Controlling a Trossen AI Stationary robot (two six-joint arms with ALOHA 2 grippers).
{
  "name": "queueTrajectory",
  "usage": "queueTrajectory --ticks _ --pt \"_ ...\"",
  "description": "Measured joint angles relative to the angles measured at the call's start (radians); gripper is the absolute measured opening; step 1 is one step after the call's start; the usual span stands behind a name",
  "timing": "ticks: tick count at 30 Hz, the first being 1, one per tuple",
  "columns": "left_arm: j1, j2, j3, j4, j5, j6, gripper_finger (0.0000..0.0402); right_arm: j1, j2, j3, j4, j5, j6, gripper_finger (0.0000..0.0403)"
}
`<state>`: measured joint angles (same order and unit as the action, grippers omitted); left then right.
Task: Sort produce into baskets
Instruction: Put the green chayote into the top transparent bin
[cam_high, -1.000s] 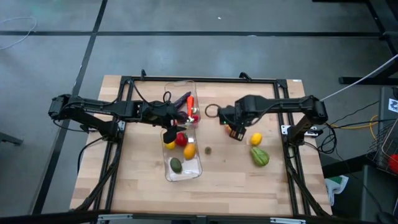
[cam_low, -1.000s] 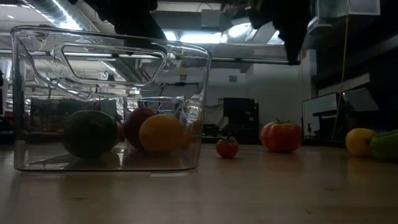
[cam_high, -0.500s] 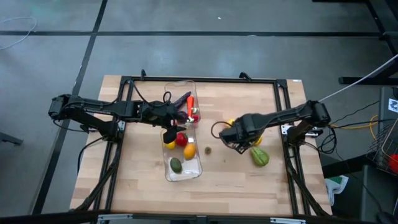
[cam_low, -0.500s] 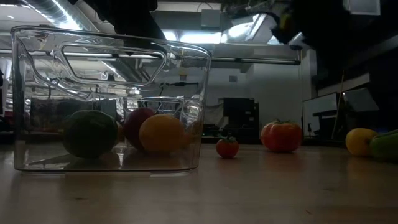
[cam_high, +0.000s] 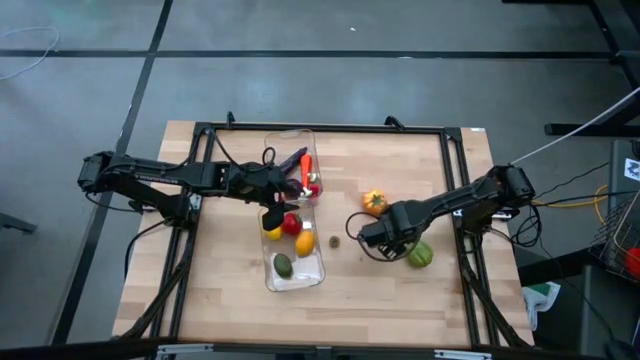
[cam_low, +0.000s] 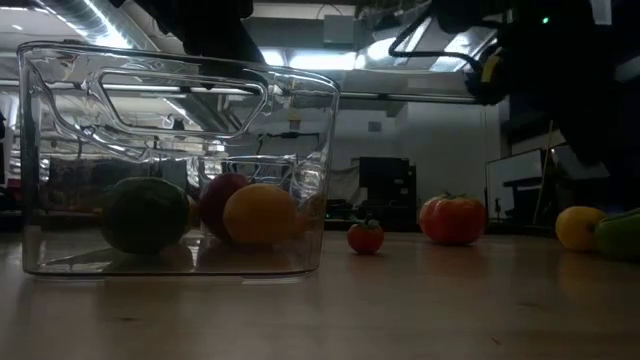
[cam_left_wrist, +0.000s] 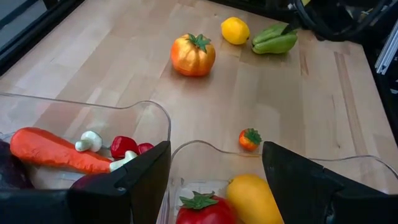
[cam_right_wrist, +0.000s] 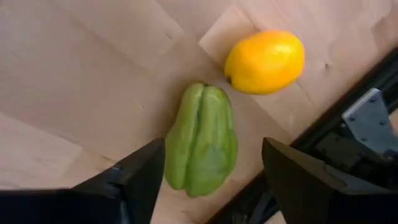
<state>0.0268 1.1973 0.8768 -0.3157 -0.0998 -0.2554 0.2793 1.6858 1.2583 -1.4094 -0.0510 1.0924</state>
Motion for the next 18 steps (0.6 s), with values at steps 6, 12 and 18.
queueTrajectory --ticks 6,12,18 --pt "0.000 0.000 0.000 -0.005 0.000 0.000 0.0250 0.004 0.000 -0.097 0.089 -0.043 0.000 0.0343" --pt "0.000 0.000 0.000 -0.022 0.000 0.000 0.0250 0.004 0.000 -0.188 0.171 -0.073 -0.049 0.0395" --pt "0.000 0.000 0.000 -0.025 0.000 0.000 0.0250 0.003 0.000 -0.271 0.258 -0.074 -0.051 0.0388"
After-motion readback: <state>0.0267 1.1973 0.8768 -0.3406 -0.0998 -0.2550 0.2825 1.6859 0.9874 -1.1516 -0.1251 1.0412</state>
